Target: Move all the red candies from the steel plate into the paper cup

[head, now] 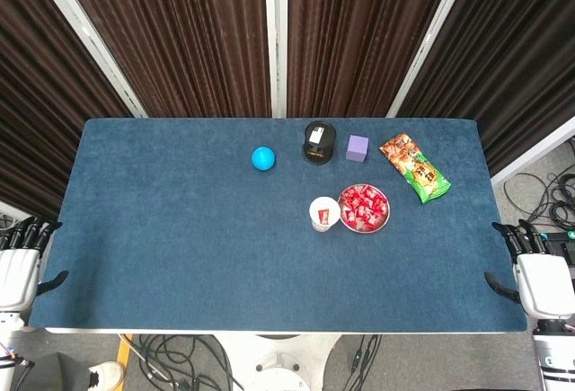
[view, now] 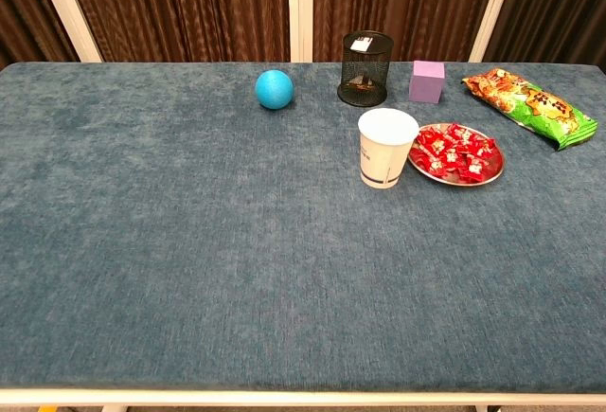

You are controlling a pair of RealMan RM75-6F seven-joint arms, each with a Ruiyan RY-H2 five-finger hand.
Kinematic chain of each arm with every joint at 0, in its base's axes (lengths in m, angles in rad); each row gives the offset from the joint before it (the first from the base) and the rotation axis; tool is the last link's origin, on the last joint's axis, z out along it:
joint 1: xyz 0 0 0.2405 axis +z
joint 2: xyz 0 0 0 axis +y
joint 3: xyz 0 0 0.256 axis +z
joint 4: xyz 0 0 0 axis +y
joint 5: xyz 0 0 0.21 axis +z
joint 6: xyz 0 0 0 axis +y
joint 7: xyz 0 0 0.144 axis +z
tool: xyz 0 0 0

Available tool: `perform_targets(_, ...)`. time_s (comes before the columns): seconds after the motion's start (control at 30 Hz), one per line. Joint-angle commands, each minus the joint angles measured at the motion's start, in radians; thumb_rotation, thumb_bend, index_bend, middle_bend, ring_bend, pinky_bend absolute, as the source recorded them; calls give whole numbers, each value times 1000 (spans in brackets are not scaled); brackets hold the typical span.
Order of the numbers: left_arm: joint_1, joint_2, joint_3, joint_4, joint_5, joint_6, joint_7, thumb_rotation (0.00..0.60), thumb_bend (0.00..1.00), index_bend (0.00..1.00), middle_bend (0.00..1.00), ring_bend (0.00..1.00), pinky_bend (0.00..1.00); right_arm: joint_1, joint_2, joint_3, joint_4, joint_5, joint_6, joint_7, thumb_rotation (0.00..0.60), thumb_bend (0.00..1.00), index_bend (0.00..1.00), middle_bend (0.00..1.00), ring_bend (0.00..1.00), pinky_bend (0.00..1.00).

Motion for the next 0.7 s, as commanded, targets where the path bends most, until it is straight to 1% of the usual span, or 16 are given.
perform_targets(0.03,-1,-3,0,2,8,1,1,600,0,264,248,141,210,-1,-4,-2,5,-2,1,2,600,139,159,206,79,223)
perform_targets(0.23,4,-11,1,6,16,15,2,600,0,265,248,141,210,3,-7,0,13,-2,-4,5,600,139,159,209,79,223)
perform_targets(0.33,2,-6,1,-3,10,7,6,600,0,265,249,141,210,35,-18,11,25,-10,-37,-7,600,140,159,226,83,224)
perform_targets(0.47,-2,1,3,-18,12,-3,5,600,0,265,249,141,210,127,-29,47,40,4,-151,-15,600,141,159,250,89,250)
perform_targets(0.57,1,6,6,-24,19,5,5,600,0,265,249,141,210,223,-60,81,70,33,-274,-25,600,141,154,261,89,265)
perform_targets(0.6,4,7,6,-26,19,9,4,600,0,265,249,141,210,263,-74,92,85,45,-327,-41,600,141,151,261,89,267)
perform_targets(0.7,13,12,9,-30,17,17,4,600,0,265,249,141,210,357,-124,121,127,90,-444,-77,600,140,149,261,89,269)
